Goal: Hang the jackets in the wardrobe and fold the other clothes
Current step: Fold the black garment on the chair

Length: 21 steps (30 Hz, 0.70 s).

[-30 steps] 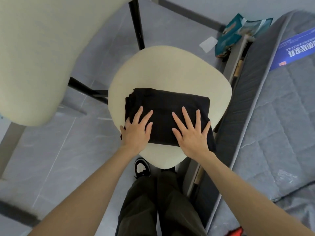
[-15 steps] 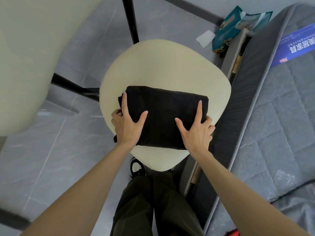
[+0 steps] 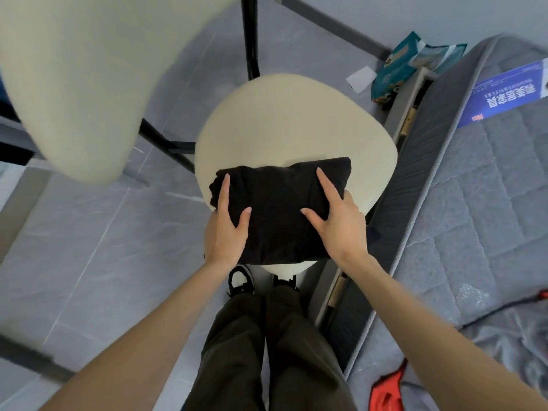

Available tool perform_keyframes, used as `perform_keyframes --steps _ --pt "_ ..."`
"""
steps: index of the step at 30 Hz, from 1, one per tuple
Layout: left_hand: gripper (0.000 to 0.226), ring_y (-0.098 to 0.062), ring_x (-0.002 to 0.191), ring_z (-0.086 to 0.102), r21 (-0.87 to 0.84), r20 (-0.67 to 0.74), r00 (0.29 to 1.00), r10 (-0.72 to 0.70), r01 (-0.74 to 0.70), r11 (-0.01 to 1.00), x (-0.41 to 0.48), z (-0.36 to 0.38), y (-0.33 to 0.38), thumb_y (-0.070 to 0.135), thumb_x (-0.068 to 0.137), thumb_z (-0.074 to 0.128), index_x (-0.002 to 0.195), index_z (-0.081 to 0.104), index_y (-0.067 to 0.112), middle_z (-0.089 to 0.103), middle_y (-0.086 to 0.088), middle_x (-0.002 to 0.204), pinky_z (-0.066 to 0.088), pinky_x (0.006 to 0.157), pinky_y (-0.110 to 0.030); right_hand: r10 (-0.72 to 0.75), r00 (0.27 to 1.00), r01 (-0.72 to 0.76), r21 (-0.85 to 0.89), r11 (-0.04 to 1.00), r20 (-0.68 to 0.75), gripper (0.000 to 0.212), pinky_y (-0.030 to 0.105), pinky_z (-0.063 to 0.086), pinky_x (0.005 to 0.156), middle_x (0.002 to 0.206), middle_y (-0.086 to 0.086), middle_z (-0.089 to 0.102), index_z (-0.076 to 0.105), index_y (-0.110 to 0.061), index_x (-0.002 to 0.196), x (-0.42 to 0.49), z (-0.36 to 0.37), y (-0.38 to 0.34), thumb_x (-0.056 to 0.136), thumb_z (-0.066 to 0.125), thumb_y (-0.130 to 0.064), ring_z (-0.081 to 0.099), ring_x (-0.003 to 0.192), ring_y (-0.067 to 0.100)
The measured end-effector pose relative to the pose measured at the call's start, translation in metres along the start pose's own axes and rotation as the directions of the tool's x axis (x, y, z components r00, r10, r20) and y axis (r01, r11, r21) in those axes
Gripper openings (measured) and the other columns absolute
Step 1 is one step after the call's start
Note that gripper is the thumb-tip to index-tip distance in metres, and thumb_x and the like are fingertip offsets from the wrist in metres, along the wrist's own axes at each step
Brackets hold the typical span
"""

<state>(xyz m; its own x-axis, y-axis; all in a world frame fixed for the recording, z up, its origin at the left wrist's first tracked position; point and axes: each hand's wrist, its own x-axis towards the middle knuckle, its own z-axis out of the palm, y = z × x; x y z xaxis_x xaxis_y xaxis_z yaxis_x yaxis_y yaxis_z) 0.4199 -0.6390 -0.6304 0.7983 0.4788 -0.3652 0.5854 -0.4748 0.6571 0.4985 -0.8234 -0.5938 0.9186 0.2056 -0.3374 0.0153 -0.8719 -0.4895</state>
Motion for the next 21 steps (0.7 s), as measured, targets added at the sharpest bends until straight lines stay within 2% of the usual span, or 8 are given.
perform_keyframes --steps 2,5,8,11,14,17,20,21 --pt "0.072 -0.023 0.116 0.056 -0.066 -0.035 0.999 0.038 -0.04 0.997 -0.024 -0.019 -0.002 0.032 0.096 0.053 0.151 0.006 0.035 0.043 -0.005 0.145 0.045 0.087 -0.026 -0.057 0.998 0.057 0.005 0.998 -0.006 0.072 0.029 0.047 0.077 0.116 0.004 0.05 0.016 -0.046 0.148 -0.023 -0.013 -0.014 0.091 0.059 -0.044 0.059 0.086 0.018" --pt "0.07 -0.018 0.122 0.052 -0.095 -0.06 0.995 0.074 -0.079 0.992 -0.06 -0.052 -0.004 0.036 0.096 0.051 0.15 0.008 0.039 0.036 0.002 0.15 0.045 0.088 -0.023 -0.137 0.991 0.137 0.027 0.99 0.0 0.07 0.029 0.049 0.077 0.117 0.003 0.049 0.016 -0.048 0.148 -0.058 -0.031 -0.038 0.091 0.057 -0.046 0.059 0.079 0.016" --pt "0.064 -0.013 0.127 0.046 -0.085 -0.089 0.991 0.103 -0.11 0.99 -0.098 -0.084 -0.009 0.04 0.096 0.048 0.15 0.013 0.039 0.034 0.004 0.151 0.041 0.093 -0.02 -0.228 0.974 0.227 0.036 0.973 0.018 0.068 0.033 0.052 0.082 0.124 0.004 0.047 0.015 -0.051 0.147 -0.089 -0.047 -0.062 0.092 0.056 -0.046 0.06 0.096 0.018" --pt "0.063 -0.01 0.133 0.037 -0.079 -0.148 0.987 0.064 -0.076 0.994 -0.135 -0.114 -0.015 0.044 0.094 0.046 0.149 0.016 0.038 0.032 0.006 0.153 0.036 0.1 -0.023 -0.328 0.943 0.326 0.042 0.945 0.062 0.067 0.034 0.054 0.082 0.125 0.004 0.045 0.015 -0.052 0.146 -0.112 -0.058 -0.088 0.093 0.055 -0.046 0.059 0.101 0.019" --pt "0.063 -0.011 0.135 0.035 -0.096 -0.245 0.969 -0.008 -0.016 0.995 -0.169 -0.141 -0.023 0.046 0.093 0.047 0.148 0.02 0.037 0.032 0.008 0.152 0.034 0.103 -0.024 -0.442 0.887 0.439 0.052 0.897 0.134 0.066 0.034 0.055 0.081 0.122 0.004 0.046 0.017 -0.049 0.147 -0.129 -0.063 -0.116 0.093 0.055 -0.045 0.059 0.096 0.02" --pt "0.061 -0.014 0.135 0.038 -0.149 -0.327 0.941 -0.082 0.034 0.988 -0.202 -0.165 -0.032 0.045 0.094 0.047 0.148 0.019 0.04 0.032 0.011 0.152 0.034 0.101 -0.021 -0.544 0.815 0.547 0.047 0.836 0.197 0.066 0.032 0.055 0.075 0.118 0.005 0.047 0.017 -0.048 0.148 -0.142 -0.062 -0.144 0.094 0.054 -0.045 0.06 0.08 0.018" --pt "0.062 -0.016 0.127 0.048 -0.195 -0.419 0.892 -0.171 0.095 0.976 -0.237 -0.188 -0.04 0.047 0.093 0.046 0.148 0.017 0.041 0.039 0.008 0.148 0.037 0.097 -0.02 -0.632 0.733 0.642 0.049 0.765 0.251 0.066 0.029 0.053 0.071 0.113 0.005 0.048 0.015 -0.049 0.148 -0.158 -0.058 -0.174 0.094 0.053 -0.046 0.053 0.063 0.011" --pt "0.063 -0.018 0.121 0.053 -0.211 -0.449 0.871 -0.2 0.114 0.971 -0.249 -0.196 -0.042 0.047 0.093 0.046 0.148 0.017 0.04 0.044 0.005 0.145 0.04 0.094 -0.022 -0.661 0.701 0.672 0.062 0.738 0.268 0.066 0.031 0.054 0.072 0.111 0.005 0.048 0.015 -0.049 0.147 -0.165 -0.057 -0.186 0.094 0.053 -0.046 0.054 0.063 0.012"
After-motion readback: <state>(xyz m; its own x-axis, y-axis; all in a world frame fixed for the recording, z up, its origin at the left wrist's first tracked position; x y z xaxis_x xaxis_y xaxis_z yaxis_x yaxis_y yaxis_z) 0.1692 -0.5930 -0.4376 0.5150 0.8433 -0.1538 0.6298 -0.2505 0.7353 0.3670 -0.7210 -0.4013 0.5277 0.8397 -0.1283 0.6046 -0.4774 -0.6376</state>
